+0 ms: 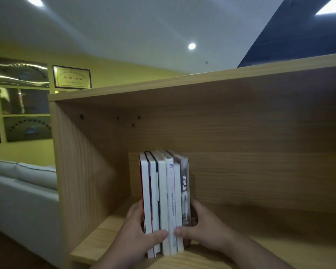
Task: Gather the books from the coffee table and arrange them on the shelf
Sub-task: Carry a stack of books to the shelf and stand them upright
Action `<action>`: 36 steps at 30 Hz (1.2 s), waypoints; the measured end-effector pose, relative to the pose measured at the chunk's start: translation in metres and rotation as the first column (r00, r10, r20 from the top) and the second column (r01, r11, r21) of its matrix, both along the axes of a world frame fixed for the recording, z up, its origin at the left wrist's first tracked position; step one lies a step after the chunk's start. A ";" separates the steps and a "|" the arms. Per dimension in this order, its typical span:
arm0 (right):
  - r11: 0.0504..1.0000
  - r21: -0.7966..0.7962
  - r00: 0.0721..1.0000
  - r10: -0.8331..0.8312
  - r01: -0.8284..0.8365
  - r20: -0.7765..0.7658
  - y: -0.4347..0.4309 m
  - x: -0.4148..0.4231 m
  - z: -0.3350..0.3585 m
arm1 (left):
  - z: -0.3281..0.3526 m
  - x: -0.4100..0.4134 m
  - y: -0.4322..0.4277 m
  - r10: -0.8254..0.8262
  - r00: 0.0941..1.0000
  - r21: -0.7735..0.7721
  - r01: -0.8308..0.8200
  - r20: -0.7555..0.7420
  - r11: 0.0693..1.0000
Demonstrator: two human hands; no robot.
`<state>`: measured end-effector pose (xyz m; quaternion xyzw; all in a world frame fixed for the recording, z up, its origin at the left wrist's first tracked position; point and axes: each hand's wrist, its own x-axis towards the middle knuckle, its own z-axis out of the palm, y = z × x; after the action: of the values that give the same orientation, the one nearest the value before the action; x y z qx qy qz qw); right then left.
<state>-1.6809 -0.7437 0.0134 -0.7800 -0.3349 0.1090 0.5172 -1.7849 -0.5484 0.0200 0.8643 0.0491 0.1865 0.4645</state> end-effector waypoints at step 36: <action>0.967 -0.226 0.959 -0.053 0.119 0.277 0.120 0.035 -0.014 | -0.001 0.059 0.073 0.298 0.939 -0.208 -0.261 0.172 0.943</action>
<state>-1.6456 -0.6241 -0.0007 -0.8584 -0.3518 0.0193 0.3728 -1.7264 -0.4758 0.0188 0.7790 0.1414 0.3319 0.5129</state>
